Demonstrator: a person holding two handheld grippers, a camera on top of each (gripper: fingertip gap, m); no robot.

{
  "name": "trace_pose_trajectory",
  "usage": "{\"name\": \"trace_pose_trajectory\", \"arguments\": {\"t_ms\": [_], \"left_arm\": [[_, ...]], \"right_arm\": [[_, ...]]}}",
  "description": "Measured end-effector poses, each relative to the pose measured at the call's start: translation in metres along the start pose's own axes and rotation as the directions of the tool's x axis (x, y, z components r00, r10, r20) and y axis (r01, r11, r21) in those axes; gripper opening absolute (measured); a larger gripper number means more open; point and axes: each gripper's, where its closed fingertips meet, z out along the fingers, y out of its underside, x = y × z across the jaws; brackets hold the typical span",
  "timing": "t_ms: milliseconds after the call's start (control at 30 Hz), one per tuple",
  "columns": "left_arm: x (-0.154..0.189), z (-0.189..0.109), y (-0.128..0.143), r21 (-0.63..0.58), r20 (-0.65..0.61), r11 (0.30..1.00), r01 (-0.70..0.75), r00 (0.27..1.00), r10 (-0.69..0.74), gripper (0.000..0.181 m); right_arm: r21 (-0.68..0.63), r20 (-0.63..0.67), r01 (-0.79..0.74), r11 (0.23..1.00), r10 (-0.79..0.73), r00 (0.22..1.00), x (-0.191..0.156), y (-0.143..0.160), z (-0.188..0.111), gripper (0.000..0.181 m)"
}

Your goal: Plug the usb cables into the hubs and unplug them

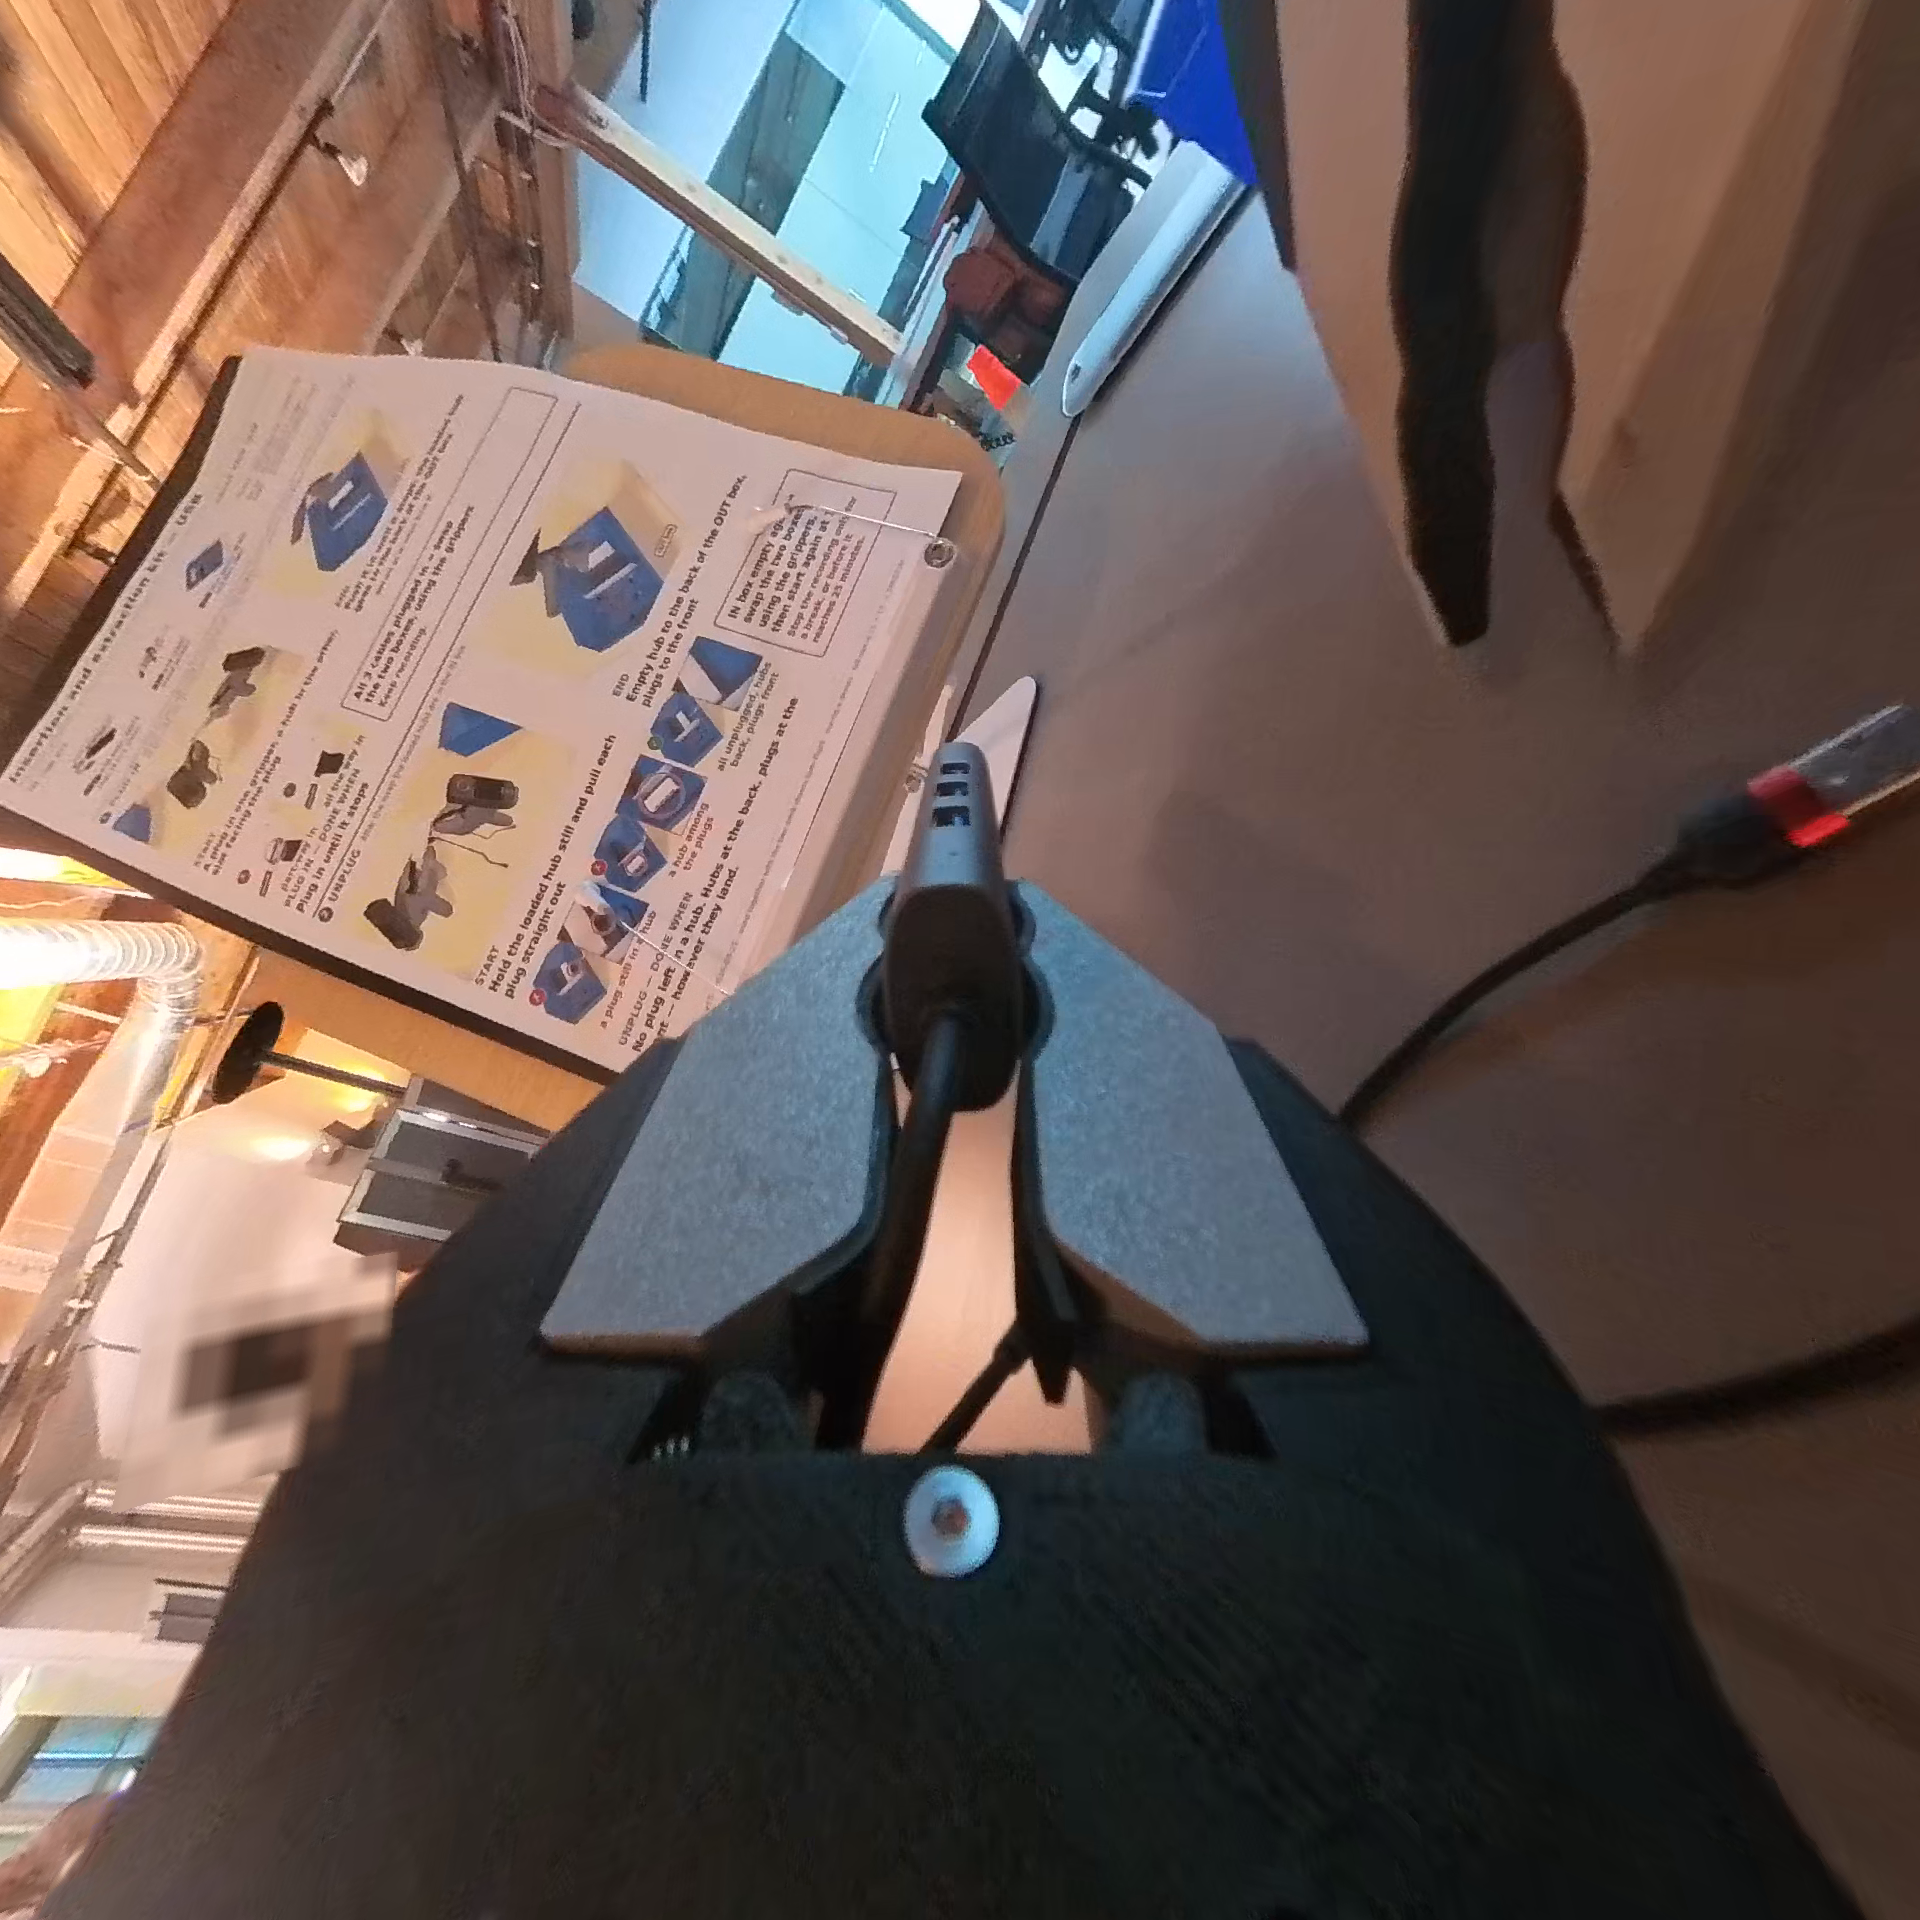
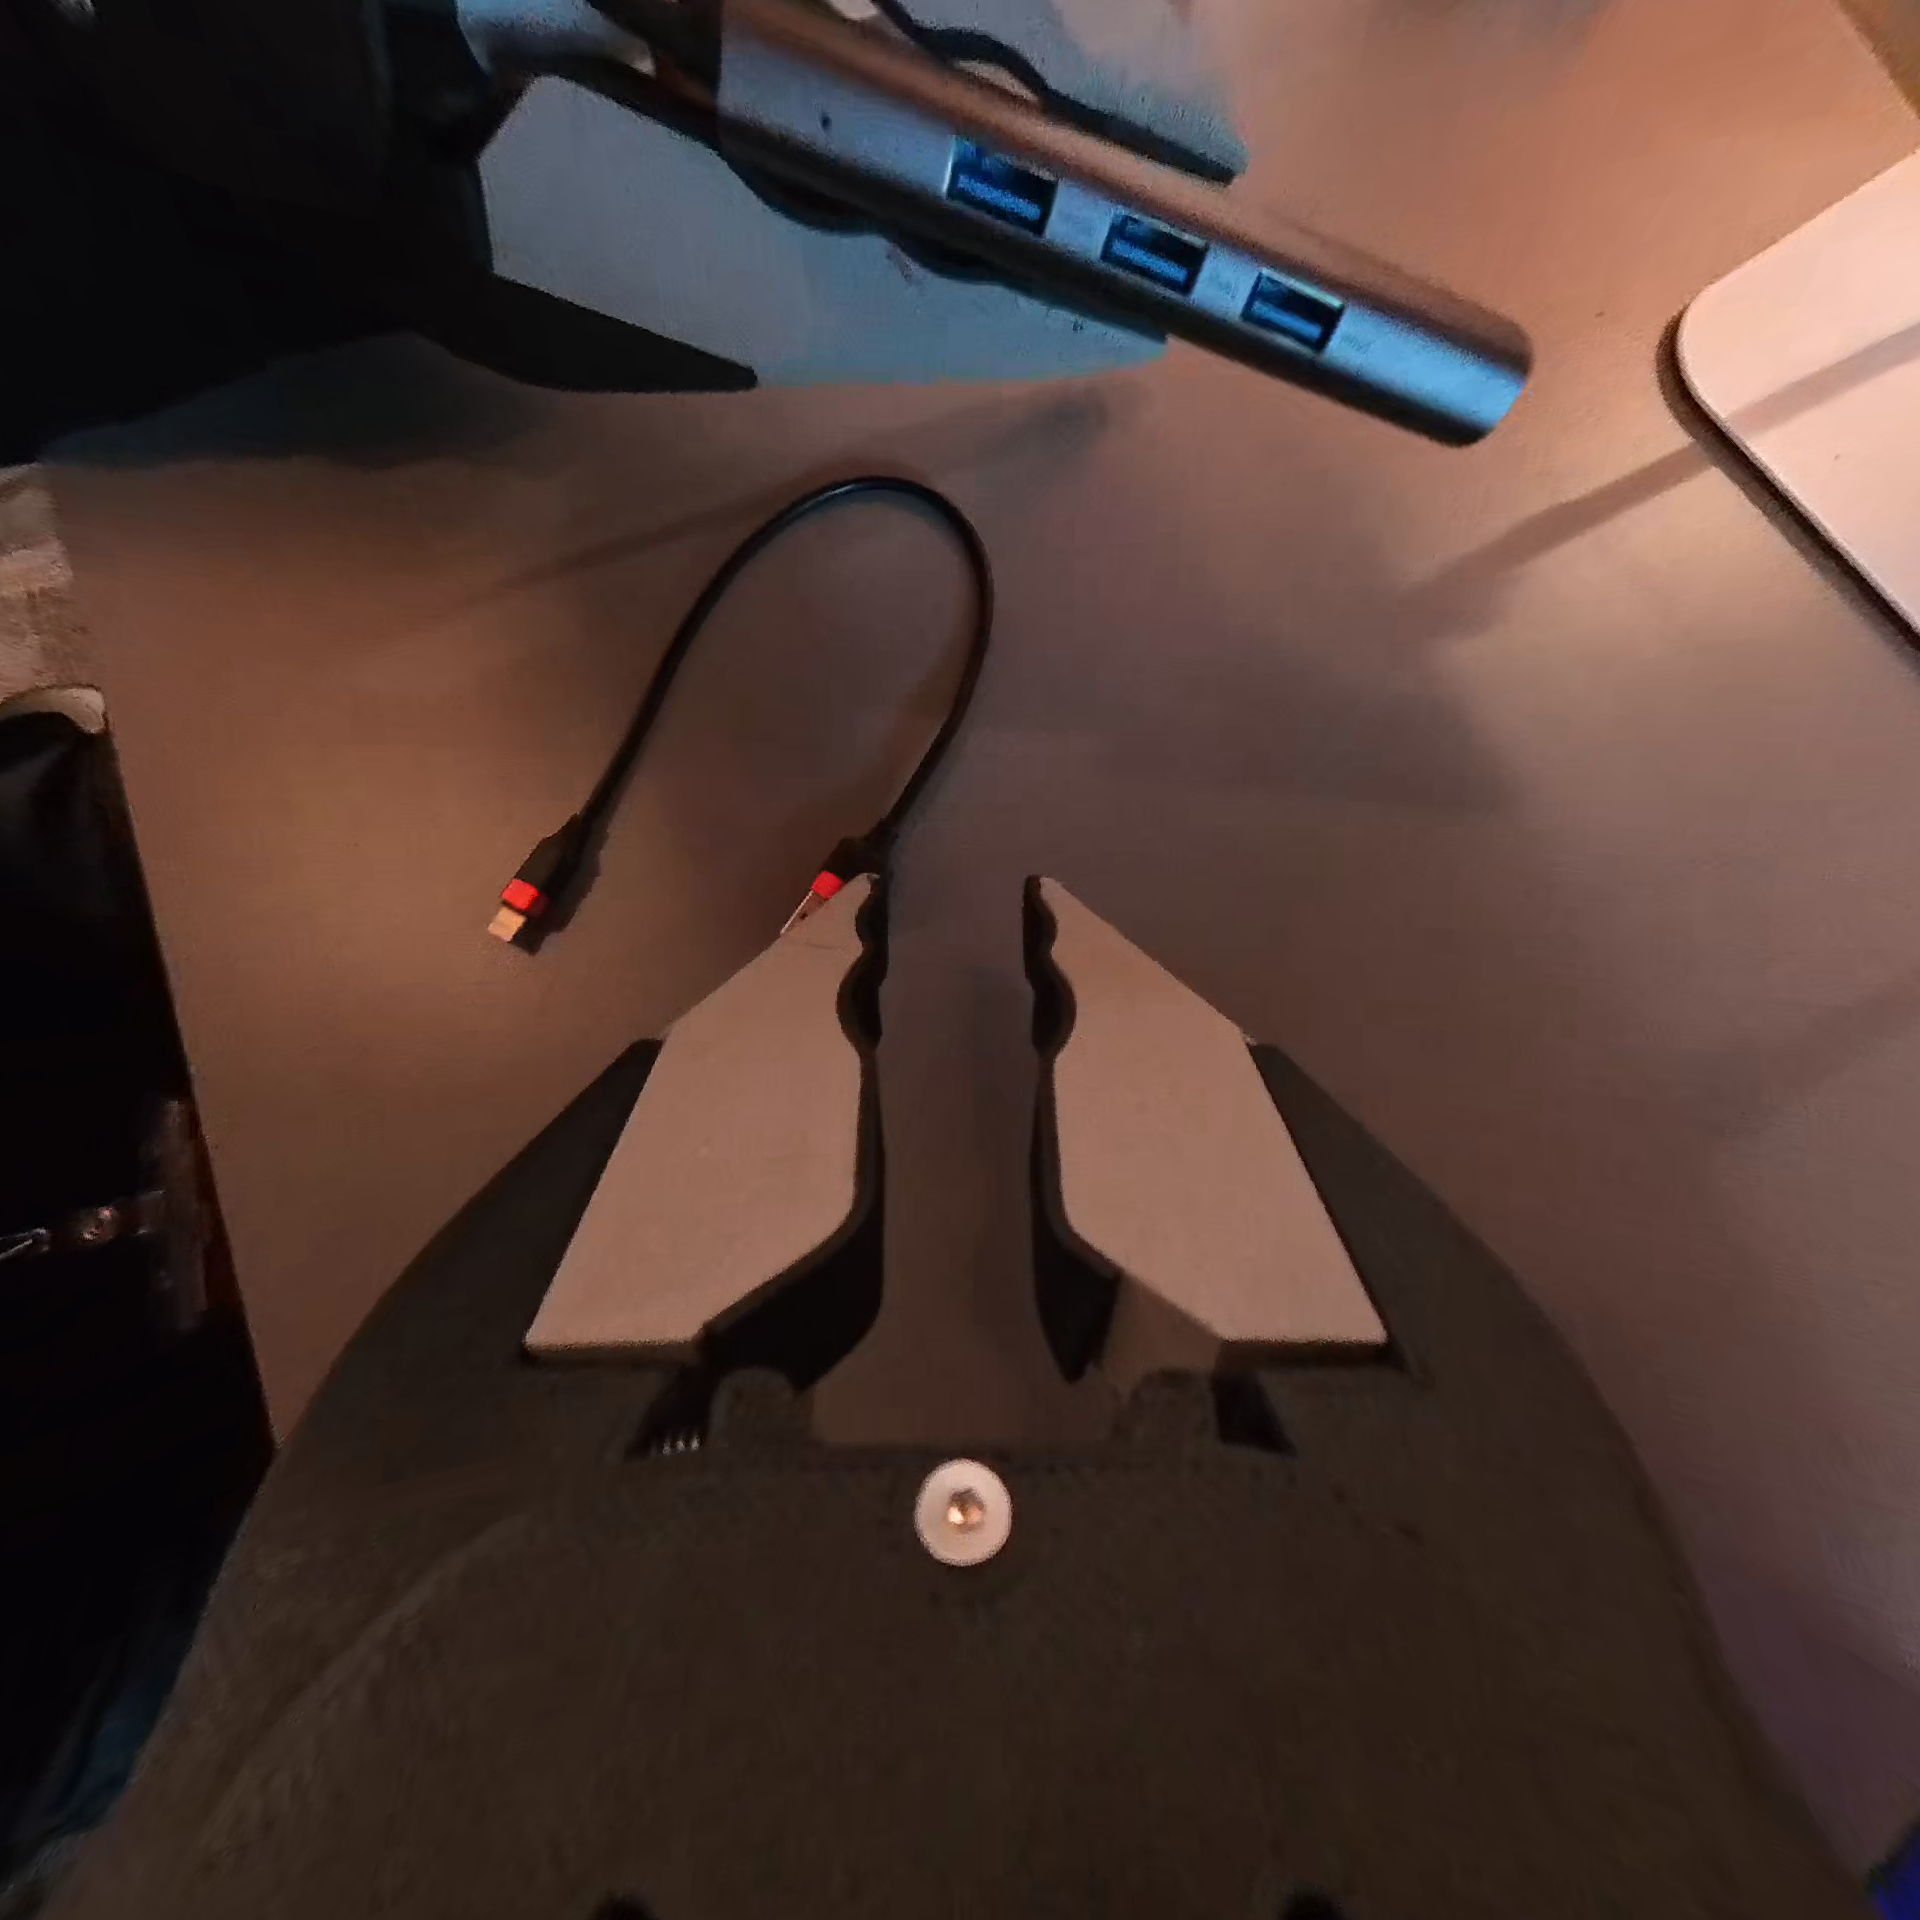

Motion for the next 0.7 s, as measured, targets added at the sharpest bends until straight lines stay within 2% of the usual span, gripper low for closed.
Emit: {"name": "trace_pose_trajectory", "arguments": {"t_ms": [467, 700], "left_arm": [[0.003, 0.001, 0.0, 0.008, -0.008, 1.0, -0.009, 1.0, 0.009, 0.015], [0.002, 0.001, -0.001, 0.009, -0.001, 1.0, -0.011, 1.0, 0.011, 0.015]], "right_arm": [[0.006, -0.003, 0.017, 1.0, -0.017, 1.0, -0.002, -0.002, -0.006, 0.018], [0.021, 0.095, 0.007, 1.0, -0.009, 0.995, -0.023, -0.008, -0.003, 0.019]]}}
